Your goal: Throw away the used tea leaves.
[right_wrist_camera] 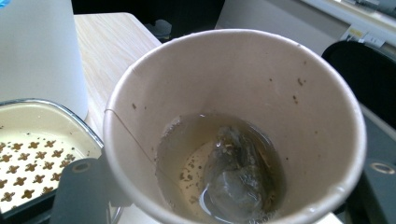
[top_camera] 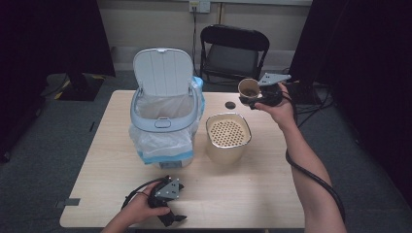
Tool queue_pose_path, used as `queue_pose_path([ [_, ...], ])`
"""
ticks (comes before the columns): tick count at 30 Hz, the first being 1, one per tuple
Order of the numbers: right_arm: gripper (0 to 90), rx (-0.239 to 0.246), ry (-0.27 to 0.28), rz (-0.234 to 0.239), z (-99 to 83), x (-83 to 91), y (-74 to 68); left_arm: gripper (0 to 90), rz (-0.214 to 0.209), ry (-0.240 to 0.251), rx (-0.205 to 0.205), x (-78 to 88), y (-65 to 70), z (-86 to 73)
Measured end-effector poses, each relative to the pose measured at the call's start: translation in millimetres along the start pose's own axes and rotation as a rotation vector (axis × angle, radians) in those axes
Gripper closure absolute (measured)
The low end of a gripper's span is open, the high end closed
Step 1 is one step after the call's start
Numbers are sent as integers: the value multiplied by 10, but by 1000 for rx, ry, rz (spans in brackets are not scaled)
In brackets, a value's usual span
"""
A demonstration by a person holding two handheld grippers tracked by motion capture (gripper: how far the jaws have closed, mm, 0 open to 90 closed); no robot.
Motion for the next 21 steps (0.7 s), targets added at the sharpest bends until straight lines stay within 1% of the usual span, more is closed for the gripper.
queue_pose_path([
  [2,284,34,1,-7,12,9,-21,0,0,1,-1,-1,-1,0],
  [4,284,66,-7,-7,17,14,-55,0,-1,1,-1,-1,0,0],
  [6,284,112,-19,-14,23,17,-90,0,0,1,-1,-1,0,0],
  [8,285,143,-23,-18,37,26,-130,0,0,2,-1,-1,0,0],
  [12,285,207,-29,-40,63,55,-191,0,0,2,0,-1,0,0],
  [17,285,342,-51,-75,74,110,-270,0,0,1,0,-1,0,0],
  [18,285,374,-57,-88,82,125,-288,0,3,6,0,-5,-1,2],
  [19,285,422,-69,-100,91,135,-309,0,2,4,0,-4,-1,1],
  [21,286,486,-100,-127,97,150,-354,0,0,3,1,-2,1,1],
])
Point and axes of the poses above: each handheld gripper's, and its own axes: x roughly backward along the jaws, z roughly out of its top, y roughly to its right, the point moved 8 cm from there along -x, roughly forward along the jaws, and after that the axes turned 5 degrees about x, right-handed, at the moved point
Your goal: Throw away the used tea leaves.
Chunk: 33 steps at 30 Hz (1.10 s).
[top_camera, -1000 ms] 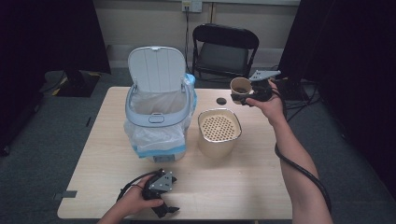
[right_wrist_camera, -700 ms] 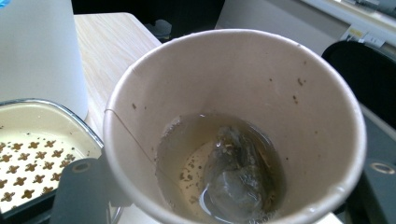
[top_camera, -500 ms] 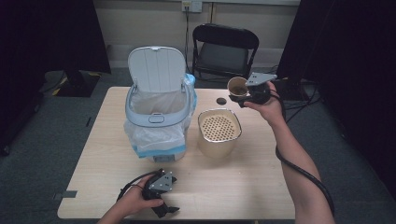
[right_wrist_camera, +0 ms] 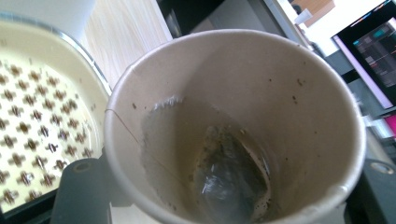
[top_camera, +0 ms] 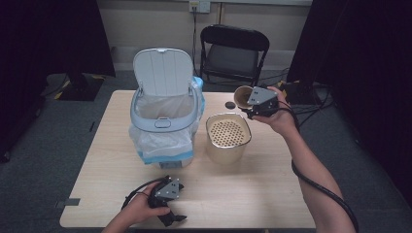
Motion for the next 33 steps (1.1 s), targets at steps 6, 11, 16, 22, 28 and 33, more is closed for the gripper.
queue_pose_path([
  [6,289,317,-154,-84,49,32,-51,0,0,-2,-1,2,-1,-1],
  [11,290,613,-239,-135,151,31,-110,0,0,-2,-2,1,-1,-1],
  [16,291,908,-337,-244,231,36,-116,0,0,-2,-1,2,-1,-1],
  [22,292,1161,-369,-382,371,78,-90,0,0,-2,-1,1,-1,-1],
  [28,284,784,-302,-255,353,94,-61,0,1,-4,-2,3,-2,-1],
  [33,284,300,-208,-94,226,73,-27,0,0,-4,-2,3,-1,-1],
])
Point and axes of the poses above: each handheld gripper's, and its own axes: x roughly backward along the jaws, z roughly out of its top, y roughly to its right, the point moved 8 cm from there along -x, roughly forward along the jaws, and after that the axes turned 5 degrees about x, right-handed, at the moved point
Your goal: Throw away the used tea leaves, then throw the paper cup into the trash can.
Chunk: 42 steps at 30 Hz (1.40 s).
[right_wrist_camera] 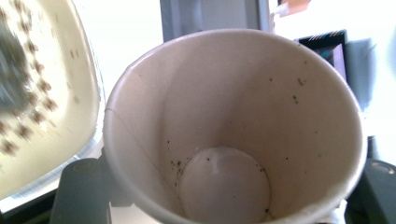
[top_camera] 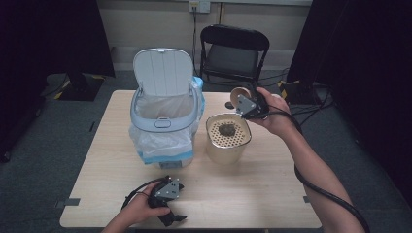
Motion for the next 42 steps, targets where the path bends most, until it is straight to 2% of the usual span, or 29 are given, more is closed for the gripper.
queue_pose_path([
  [1,284,-85,12,42,-23,-13,-9,0,0,1,1,-1,1,1],
  [3,283,-194,38,86,-65,-34,3,0,0,2,-1,-1,-1,1],
  [4,283,-267,46,127,-87,-49,-4,0,0,2,0,-1,0,1],
  [6,282,-340,55,167,-114,-70,-15,0,0,2,0,-1,0,1],
  [7,282,-372,43,184,-132,-81,-29,0,-1,2,0,-1,0,1],
  [8,281,-383,39,184,-147,-95,-32,0,0,2,0,-1,-1,1],
  [10,281,-455,48,209,-159,-108,-41,0,0,2,0,-1,0,1],
  [12,281,-496,60,229,-164,-115,-38,0,0,3,1,-2,0,1],
  [18,281,-685,101,309,-161,-136,-10,0,-1,3,0,-1,0,2],
  [21,281,-726,114,324,-148,-137,14,0,-1,3,0,-1,0,2],
  [29,281,-760,135,365,-89,-139,7,0,0,3,-1,-1,1,1],
  [32,281,-766,147,370,-55,-132,19,0,2,13,15,-7,12,7],
  [33,281,-770,148,370,-46,-126,24,0,2,1,-2,1,1,-1],
  [37,280,-782,165,373,-12,-101,52,0,2,4,1,0,4,0],
  [42,280,-821,184,386,4,-52,93,0,2,3,-1,1,2,0],
])
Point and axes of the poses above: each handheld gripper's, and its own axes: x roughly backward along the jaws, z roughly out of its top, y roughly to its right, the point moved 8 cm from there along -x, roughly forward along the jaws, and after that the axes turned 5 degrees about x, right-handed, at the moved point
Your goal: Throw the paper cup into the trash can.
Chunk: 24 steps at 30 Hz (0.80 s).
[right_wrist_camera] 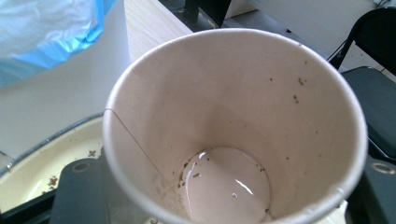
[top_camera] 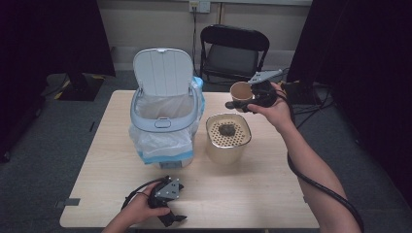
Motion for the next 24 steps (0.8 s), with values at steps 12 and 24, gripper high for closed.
queue_pose_path([
  [12,279,-30,18,30,125,96,-18,0,-1,5,6,-4,6,3],
  [24,279,-37,25,92,344,96,-161,0,-1,3,8,-2,7,2],
])
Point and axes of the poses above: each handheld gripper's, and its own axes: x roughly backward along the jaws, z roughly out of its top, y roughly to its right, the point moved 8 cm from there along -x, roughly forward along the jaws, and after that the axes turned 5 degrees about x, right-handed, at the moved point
